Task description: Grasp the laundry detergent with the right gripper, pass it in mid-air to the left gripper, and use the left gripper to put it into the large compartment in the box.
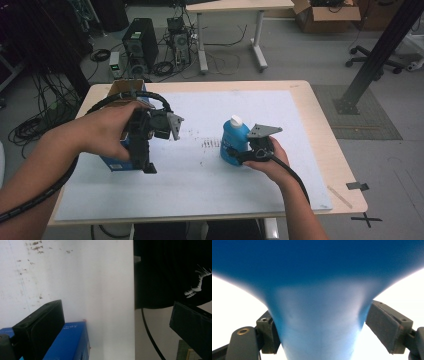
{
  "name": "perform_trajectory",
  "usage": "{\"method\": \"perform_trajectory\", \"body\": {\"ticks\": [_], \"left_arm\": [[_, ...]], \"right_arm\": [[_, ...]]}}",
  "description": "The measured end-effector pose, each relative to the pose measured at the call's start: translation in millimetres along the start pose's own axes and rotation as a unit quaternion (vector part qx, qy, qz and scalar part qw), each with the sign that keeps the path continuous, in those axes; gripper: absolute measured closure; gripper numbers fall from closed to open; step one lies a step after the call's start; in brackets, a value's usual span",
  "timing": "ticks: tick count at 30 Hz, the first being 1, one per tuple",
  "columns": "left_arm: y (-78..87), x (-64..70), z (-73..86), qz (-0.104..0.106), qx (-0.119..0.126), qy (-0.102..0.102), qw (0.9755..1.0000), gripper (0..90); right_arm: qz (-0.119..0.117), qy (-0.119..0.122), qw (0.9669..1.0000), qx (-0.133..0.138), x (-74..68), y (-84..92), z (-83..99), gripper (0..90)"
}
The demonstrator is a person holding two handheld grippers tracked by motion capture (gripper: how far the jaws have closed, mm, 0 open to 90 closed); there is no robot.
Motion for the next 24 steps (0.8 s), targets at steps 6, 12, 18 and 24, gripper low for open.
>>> {"method": "perform_trajectory", "body": {"ticks": [6, 12, 18, 24], "left_arm": [[-1.4, -0.4, -0.4, 0.001, -0.001, -0.001, 1.0, 0.2], [-1.1, -0.4, -0.4, 0.001, -0.001, -0.001, 1.0, 0.2], [-0.4, 0.0, 0.1, 0.001, 0.001, 0.001, 1.0, 0.2], [0.0, -0.1, 0.6, 0.0, 0.0, 0.0, 1.0, 0.2]], "right_arm": [[-0.001, 0.0, 1.0, 0.001, -0.8, 0.0, -0.2, 24.0], [-0.007, 0.006, 0.9999, 0.006, -3.2, -0.4, -0.4, 28.8], [-0.01, 0.011, 0.9998, 0.012, -5.2, -0.9, -0.8, 33.3], [-0.015, 0.025, 0.9994, 0.02, -7.6, -1.2, -0.1, 42.1]]}}
Point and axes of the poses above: each handheld gripper's, and its own axes: y roughly backward along the jaws, z roughly out of its underside, x roughly to its right, the point moved 5 cm from there along -y, roughly forward along the jaws, and after that the axes turned 14 degrees about y, right-handed, at the moved point
